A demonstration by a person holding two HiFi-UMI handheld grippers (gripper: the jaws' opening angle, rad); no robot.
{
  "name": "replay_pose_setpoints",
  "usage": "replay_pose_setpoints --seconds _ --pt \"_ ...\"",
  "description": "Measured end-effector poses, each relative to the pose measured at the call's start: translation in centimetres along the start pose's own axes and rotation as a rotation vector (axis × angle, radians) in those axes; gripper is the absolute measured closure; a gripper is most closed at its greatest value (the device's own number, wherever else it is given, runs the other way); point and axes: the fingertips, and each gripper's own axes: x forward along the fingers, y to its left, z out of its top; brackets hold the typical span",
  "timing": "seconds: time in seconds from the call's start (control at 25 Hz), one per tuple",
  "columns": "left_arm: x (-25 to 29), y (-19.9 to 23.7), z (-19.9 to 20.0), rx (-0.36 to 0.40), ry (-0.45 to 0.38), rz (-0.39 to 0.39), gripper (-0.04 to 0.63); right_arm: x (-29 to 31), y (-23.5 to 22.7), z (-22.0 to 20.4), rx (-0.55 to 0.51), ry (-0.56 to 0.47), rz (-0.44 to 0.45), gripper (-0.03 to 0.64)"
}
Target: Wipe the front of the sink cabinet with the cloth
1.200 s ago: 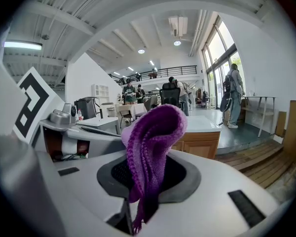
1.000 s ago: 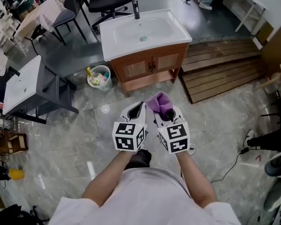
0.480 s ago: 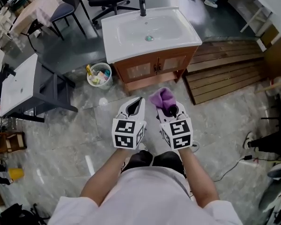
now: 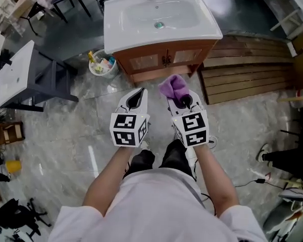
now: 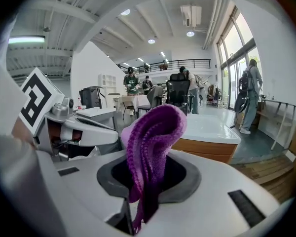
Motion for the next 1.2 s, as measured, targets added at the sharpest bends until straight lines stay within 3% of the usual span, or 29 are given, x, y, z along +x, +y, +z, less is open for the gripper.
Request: replay_pose_setpoints --seconds 0.24,0.48,0.8,1.2 --pt "3.9 -1.2 0.1 -0.036 0.022 0.07 0.591 2.1 -3.1 -0.4 -0.015 0.012 0.097 0.531" --pt "6.4 -1.8 1.0 -0.026 0.022 0.131 0.591 3.5 -5.4 0.5 -0.025 -0.025 0.166 0.531" --pt "8.0 -1.1 0.0 -0.072 0.027 0.208 0.591 5.6 -4.8 0.6 -0.042 -0.058 0.259 0.531" --pt "8.5 6.0 0.1 -0.116 -0.003 0.256 0.591 12.2 -1.4 2.0 -0.042 -0.052 0.297 0.532"
